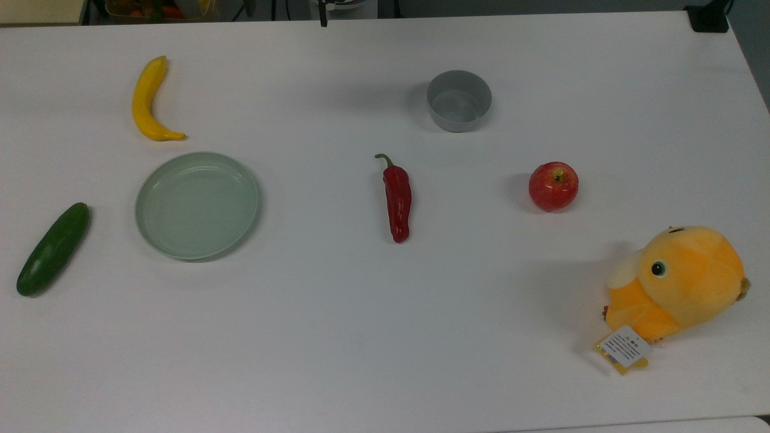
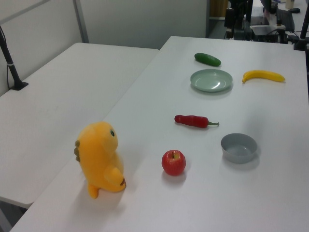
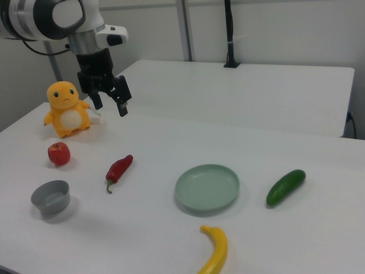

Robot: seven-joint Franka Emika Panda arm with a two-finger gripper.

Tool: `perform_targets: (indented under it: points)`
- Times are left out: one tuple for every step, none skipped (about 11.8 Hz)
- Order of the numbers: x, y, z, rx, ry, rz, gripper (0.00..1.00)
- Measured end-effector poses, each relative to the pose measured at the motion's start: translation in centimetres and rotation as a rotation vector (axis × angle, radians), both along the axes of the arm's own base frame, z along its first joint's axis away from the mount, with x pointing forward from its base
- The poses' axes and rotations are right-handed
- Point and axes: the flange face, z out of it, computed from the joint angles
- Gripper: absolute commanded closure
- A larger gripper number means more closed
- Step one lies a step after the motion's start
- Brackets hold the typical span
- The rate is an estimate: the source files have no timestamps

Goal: Put the red apple in the bowl
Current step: 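Move the open gripper out over the table toward the grey bowl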

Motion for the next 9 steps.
perform_targets:
  points:
    - [0.0,0.0,-0.1,0.0,0.001,0.0,0.0]
    - [0.0,0.1,-0.4,0.0,0.006,0.001,0.0]
    - [0.1,0.2,-0.9,0.0,0.012,0.003,0.0]
    - [0.2,0.2,-1.2,0.0,0.013,0.004,0.0]
    - [0.2,0.2,-1.2,0.0,0.013,0.004,0.0]
    - [0.2,0.3,-1.2,-0.001,0.013,0.007,0.0]
    - [0.1,0.9,-1.2,-0.001,0.013,0.019,0.0]
    - [0.1,1.9,-1.2,0.0,0.013,0.037,0.0]
    - [0.0,3.3,-1.2,0.0,0.013,0.062,0.0]
